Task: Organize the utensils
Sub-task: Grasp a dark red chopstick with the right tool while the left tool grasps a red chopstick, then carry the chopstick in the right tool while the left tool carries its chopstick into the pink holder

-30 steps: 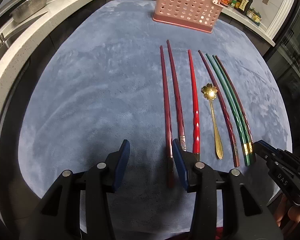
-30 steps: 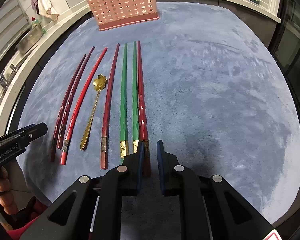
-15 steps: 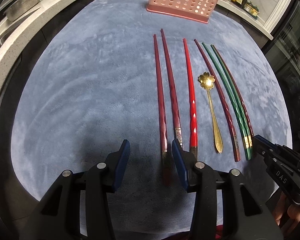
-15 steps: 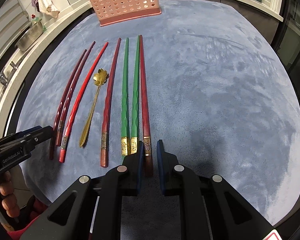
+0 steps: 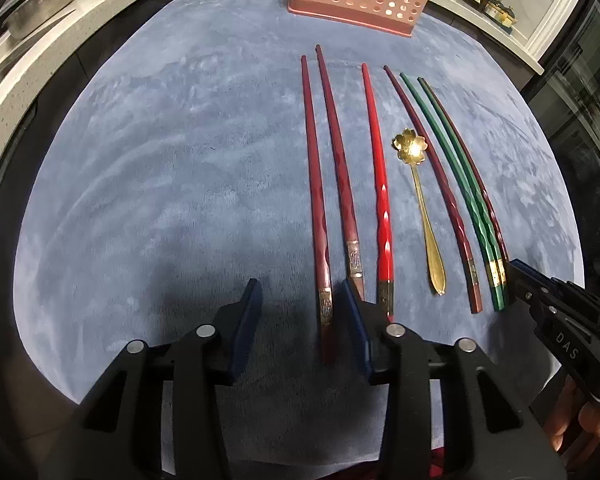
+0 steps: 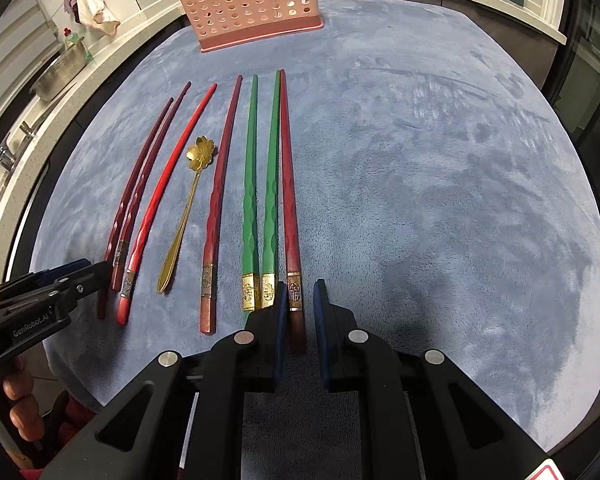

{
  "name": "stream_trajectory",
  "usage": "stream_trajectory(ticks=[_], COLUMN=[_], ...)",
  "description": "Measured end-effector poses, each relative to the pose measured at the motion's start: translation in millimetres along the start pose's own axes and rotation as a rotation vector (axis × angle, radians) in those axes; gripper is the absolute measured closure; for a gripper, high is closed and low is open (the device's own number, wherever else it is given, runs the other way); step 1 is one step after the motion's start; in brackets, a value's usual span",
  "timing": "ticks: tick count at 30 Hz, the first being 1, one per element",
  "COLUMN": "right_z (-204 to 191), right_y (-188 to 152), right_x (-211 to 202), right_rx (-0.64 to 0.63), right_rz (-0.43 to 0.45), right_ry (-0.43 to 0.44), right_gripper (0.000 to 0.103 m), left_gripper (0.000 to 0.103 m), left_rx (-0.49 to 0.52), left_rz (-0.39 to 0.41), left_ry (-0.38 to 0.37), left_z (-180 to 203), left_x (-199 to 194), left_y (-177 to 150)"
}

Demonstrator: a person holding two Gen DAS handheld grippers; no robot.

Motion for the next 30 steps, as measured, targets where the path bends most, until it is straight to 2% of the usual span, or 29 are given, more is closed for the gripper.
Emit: stream_trajectory(ticks=[6,9,10,11,15,22,30], right_z=[0,0,0,0,-1,1,5], right_y=[0,0,-1,-1,0,1,21], right_x=[0,0,0,0,0,-4,-32], right_rx=[0.0,-0.001,-0.001,-0.002,-0.002,-0.006,-0.001], right_rz=[0.0,0.0,0.0,0.0,-0.001,0.008,0.081], right_ry=[-0.001,-0.001,-0.001,-0.001,0.0,-0.002,0.001], right_gripper=[0.091,0.091,0.091,0.091,0.095,0.095,0.096], left_gripper=[0.072,0.084,0.093,0.096,0.096,0.096,0.096], left_rx=[-0.011,-0.002,0.001,0.006,0.015,0.042,0.081], left_rz=[0.0,-0.006,-0.008,-0.009,0.002,0.066,0.153], left_ry=[-0.007,-0.017,-0.03,-0.035,-0.038,-0.02,0.022], left_z=[-1,0,2,3,6,8,9], left_x=[-2,-2,-1,-1,-4,-19,-45], left_y=[-5,-6,-6,-6,-5,7,24])
Point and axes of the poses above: each gripper's, at about its wrist camera, not at the fingertips, and x roughly the way its jaws point, z to its right, y to its top, the point moved 7 cm from there along x, roughly the way its jaws point, and after that the axes turned 14 degrees about -y, right-handed, at the moved point
